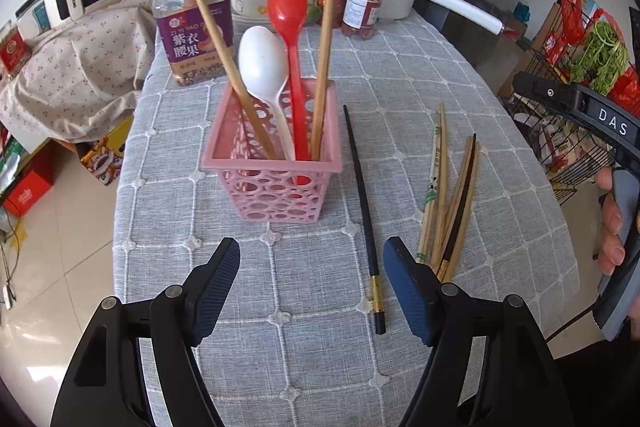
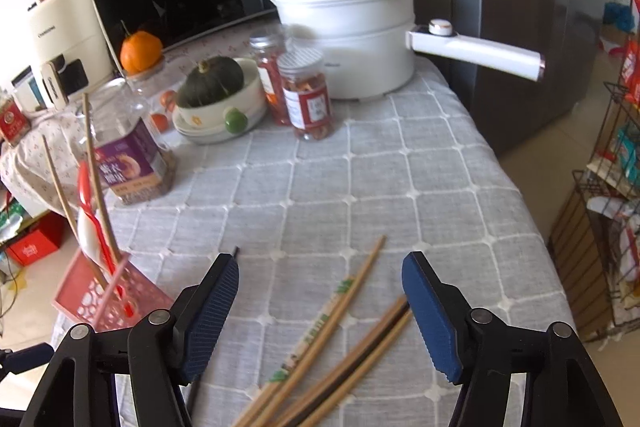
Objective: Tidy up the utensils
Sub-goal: 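Move the left gripper back to the pile and grasp another wooden chopstick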
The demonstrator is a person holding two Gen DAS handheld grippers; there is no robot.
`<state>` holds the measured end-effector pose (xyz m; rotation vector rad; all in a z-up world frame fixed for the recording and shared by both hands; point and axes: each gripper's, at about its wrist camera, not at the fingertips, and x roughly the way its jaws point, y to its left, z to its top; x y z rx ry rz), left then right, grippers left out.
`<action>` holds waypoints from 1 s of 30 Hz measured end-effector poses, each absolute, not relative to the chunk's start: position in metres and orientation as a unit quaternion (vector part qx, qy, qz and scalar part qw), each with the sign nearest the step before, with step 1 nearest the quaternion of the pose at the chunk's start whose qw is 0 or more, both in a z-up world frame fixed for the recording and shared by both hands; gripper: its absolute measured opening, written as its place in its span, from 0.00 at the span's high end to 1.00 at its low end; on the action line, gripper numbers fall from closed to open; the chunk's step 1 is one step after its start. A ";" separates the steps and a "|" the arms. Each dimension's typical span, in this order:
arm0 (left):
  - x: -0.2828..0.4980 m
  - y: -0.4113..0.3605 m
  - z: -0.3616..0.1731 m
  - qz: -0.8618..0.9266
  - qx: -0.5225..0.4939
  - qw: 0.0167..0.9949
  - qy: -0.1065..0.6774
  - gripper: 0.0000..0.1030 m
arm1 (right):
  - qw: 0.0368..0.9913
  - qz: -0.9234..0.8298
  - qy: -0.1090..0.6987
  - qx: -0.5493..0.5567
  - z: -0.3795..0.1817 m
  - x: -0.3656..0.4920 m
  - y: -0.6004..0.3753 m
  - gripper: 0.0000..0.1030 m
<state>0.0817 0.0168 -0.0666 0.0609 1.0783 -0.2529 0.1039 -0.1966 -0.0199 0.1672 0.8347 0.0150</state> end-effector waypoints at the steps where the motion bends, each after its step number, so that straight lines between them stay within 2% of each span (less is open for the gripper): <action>1: 0.081 0.008 -0.067 -0.126 0.035 0.849 0.512 0.25 | 0.906 0.004 0.414 0.083 -0.023 0.103 -0.202 0.27; 8: 0.081 -0.054 -0.069 -0.168 0.073 0.840 0.511 0.25 | 0.880 -0.027 0.462 0.108 -0.036 0.096 -0.239 0.24; 16: 0.113 -0.107 -0.080 -0.191 0.068 0.841 0.502 0.28 | 0.852 -0.051 0.506 0.129 -0.058 0.095 -0.273 0.23; 18: 0.130 -0.118 -0.084 -0.198 0.056 0.839 0.504 0.40 | 0.845 -0.057 0.516 0.132 -0.064 0.097 -0.280 0.23; 20: 0.148 -0.129 -0.091 -0.208 0.041 0.831 0.515 0.66 | 0.839 -0.060 0.524 0.135 -0.068 0.099 -0.285 0.23; 26: 0.189 -0.144 -0.116 -0.212 -0.027 0.807 0.551 0.89 | 0.826 -0.057 0.541 0.149 -0.076 0.103 -0.297 0.23; 30: 0.202 -0.152 -0.131 -0.208 -0.027 0.800 0.562 0.95 | 0.824 -0.055 0.547 0.139 -0.079 0.106 -0.302 0.23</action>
